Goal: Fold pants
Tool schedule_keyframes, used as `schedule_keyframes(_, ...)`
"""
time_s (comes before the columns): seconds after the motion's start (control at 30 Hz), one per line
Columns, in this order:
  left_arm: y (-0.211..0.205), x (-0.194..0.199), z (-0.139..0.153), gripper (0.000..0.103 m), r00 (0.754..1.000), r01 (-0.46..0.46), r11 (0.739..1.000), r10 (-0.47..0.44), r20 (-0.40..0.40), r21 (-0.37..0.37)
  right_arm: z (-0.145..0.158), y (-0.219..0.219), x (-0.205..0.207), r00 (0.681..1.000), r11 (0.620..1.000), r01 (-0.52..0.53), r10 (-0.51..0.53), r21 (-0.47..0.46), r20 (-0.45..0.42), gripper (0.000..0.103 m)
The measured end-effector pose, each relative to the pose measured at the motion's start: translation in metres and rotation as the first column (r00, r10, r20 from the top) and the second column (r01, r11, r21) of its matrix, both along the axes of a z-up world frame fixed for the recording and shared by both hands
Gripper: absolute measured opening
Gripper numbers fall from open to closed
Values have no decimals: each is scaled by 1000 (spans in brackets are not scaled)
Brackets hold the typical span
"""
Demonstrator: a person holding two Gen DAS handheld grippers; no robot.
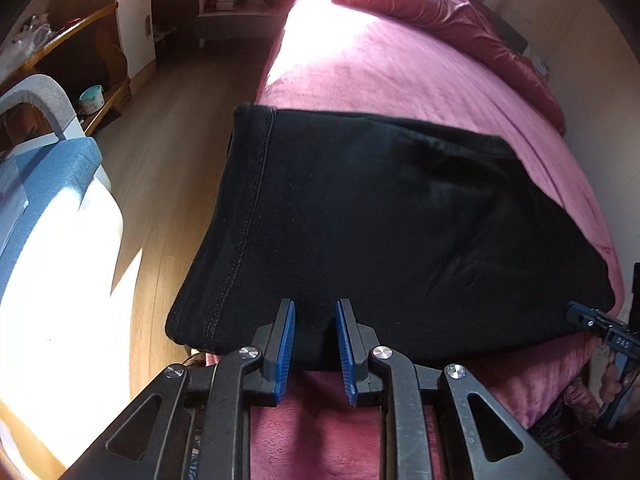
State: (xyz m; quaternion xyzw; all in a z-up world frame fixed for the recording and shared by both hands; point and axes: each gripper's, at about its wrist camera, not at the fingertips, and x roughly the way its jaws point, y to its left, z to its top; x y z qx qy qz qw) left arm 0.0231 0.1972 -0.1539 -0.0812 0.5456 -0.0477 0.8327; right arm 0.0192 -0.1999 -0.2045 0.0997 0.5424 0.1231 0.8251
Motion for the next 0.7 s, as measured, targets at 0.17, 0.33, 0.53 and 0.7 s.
schedule_keyframes(0.17, 2, 5, -8, 23, 1000, -12, 1000, 13, -29, 14, -15, -26, 0, 996, 997, 82, -81, 18, -20, 27)
schedule_keyframes(0.33, -7, 4, 14, 23, 999, -45, 999, 45, 20, 17, -6, -47, -5, 993, 988, 119, -119, 100, -11, 30)
schedule_keyframes(0.53, -39, 4, 43, 27, 995, 1, 996, 8, 97, -87, 17, -129, -17, 946, 924, 314, -324, 219, 12, 30)
schedule_keyframes(0.7, -83, 13, 41, 27, 995, 61, 983, -46, 91, -173, 28, -233, -65, 817, 785, 555, -577, 276, 1, 30)
